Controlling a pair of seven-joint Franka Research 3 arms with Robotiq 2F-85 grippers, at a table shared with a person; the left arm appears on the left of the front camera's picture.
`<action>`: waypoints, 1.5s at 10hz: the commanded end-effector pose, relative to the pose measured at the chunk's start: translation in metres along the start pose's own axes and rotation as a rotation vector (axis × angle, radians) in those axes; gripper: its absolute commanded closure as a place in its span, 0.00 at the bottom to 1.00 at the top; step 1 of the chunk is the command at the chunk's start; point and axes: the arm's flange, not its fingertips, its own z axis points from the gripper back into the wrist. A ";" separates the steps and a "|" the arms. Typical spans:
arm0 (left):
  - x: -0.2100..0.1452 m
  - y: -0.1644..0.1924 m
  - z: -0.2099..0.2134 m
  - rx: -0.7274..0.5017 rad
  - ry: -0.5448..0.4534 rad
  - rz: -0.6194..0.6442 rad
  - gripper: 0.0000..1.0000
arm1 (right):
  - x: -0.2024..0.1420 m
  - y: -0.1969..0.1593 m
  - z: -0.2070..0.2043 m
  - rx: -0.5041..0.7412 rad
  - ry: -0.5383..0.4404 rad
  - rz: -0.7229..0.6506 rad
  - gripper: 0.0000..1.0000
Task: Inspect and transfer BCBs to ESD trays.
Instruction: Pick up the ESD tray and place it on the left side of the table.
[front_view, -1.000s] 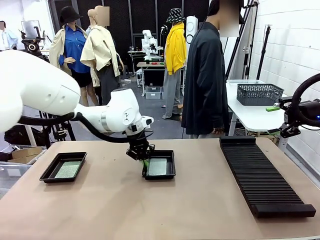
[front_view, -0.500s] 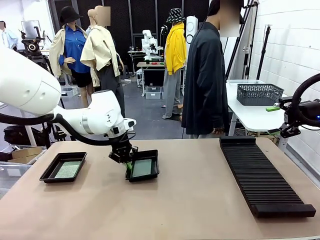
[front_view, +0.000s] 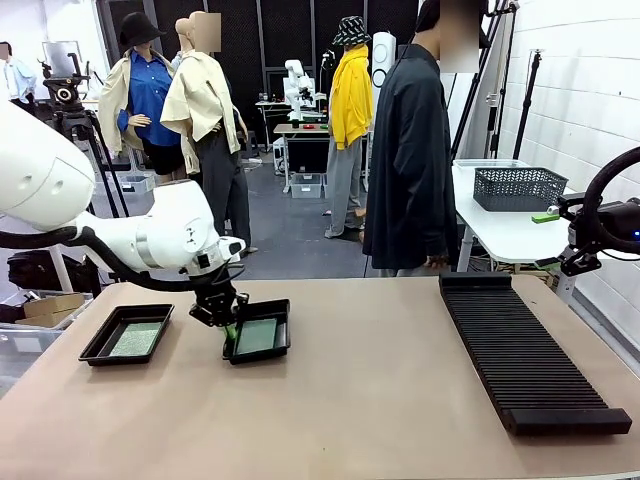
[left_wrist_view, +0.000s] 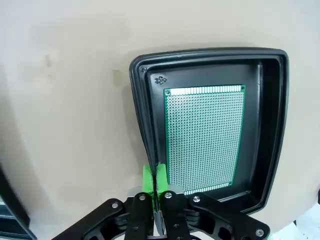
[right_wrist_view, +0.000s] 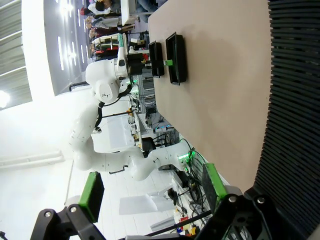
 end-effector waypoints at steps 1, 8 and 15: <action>-0.006 0.030 0.004 0.030 0.012 -0.013 1.00 | -0.003 0.001 -0.003 -0.006 -0.010 -0.005 0.00; -0.007 0.080 0.023 0.099 0.010 -0.034 1.00 | -0.003 0.001 -0.003 -0.006 -0.010 -0.005 0.00; -0.004 0.084 0.027 0.087 0.030 -0.050 0.90 | -0.003 0.001 -0.003 -0.006 -0.010 -0.005 0.00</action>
